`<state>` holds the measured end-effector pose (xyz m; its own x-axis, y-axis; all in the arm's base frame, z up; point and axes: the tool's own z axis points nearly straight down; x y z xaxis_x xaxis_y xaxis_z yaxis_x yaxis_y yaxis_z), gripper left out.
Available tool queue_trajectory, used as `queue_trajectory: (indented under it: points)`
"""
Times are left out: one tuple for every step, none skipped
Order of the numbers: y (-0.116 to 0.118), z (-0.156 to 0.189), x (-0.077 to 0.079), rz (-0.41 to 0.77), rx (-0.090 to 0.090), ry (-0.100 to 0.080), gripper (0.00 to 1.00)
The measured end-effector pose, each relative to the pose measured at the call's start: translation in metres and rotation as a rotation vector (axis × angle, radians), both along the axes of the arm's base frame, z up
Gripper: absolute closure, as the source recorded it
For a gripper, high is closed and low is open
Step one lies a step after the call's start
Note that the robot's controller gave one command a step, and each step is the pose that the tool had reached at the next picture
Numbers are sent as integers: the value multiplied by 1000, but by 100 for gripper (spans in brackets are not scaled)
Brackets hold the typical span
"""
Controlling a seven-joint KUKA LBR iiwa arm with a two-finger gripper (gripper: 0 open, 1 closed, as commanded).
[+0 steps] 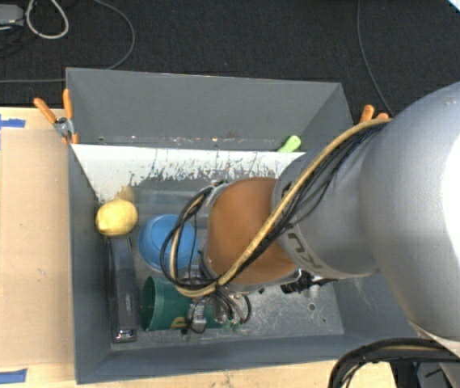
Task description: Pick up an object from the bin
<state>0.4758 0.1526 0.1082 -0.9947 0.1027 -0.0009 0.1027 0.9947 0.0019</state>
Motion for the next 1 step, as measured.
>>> queue_trajectory:
  points:
    - [0,10,0,-1,0,0,100]
